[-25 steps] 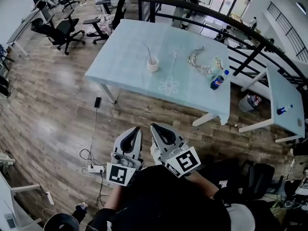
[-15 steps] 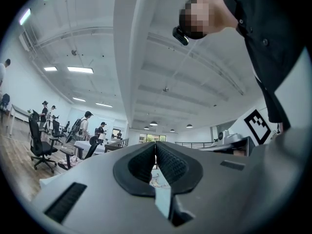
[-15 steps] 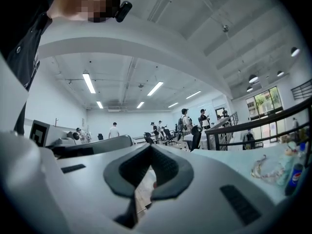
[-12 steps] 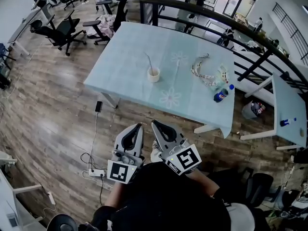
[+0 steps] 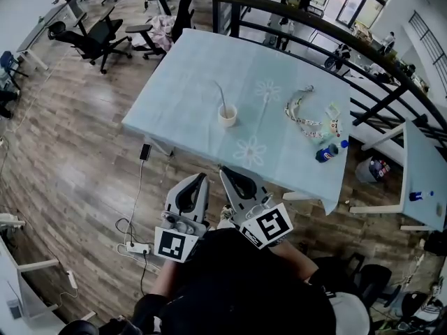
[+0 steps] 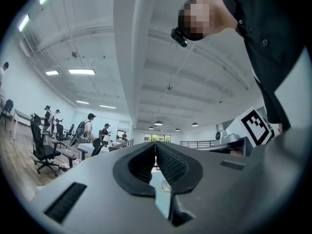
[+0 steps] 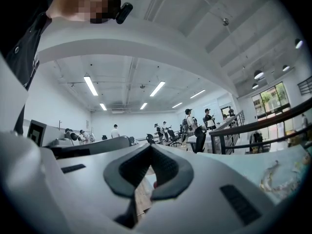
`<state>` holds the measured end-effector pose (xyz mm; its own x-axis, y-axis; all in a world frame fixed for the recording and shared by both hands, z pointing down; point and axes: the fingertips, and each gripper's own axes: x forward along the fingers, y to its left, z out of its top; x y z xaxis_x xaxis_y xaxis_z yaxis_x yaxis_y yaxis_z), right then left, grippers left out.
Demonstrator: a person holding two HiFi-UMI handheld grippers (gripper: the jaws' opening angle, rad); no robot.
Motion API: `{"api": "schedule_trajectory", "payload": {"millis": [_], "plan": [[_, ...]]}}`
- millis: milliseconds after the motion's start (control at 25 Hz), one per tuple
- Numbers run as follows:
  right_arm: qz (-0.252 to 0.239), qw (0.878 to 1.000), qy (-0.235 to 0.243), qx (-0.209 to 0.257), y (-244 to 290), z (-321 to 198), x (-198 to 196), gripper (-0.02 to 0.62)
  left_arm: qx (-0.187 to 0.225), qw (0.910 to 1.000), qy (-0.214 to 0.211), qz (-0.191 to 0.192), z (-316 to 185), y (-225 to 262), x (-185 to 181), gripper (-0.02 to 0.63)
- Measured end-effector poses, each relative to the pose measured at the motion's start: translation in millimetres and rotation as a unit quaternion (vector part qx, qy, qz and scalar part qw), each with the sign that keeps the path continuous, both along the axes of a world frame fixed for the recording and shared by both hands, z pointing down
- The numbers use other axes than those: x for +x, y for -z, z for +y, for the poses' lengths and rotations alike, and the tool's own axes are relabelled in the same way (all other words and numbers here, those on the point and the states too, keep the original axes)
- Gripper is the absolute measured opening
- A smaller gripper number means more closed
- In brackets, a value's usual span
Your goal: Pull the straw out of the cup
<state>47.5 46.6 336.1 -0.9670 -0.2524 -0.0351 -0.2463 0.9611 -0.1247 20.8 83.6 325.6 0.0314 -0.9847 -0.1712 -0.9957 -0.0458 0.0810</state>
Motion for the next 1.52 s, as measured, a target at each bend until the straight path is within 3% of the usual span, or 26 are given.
{"api": "schedule_trajectory", "payload": {"millis": [440, 960, 1520], "plan": [[0.001, 1.000, -0.027, -0.007, -6.0, -37.4, 1.1, 0.009, -0.010, 0.9996, -0.026, 0.005, -38.7, -8.5, -0.9, 0.014], [0.018, 0.993, -0.117, -0.005, -13.2, -105.6, -6.4, 0.009, -0.018, 0.9924, -0.121, 0.015, -115.7, -21.7, -15.0, 0.014], [0.031, 0.978, -0.208, -0.009, -6.2, -194.2, -76.3, 0.009, -0.026, 0.9818, -0.187, 0.022, -209.4, -18.7, -105.0, 0.014]]}}
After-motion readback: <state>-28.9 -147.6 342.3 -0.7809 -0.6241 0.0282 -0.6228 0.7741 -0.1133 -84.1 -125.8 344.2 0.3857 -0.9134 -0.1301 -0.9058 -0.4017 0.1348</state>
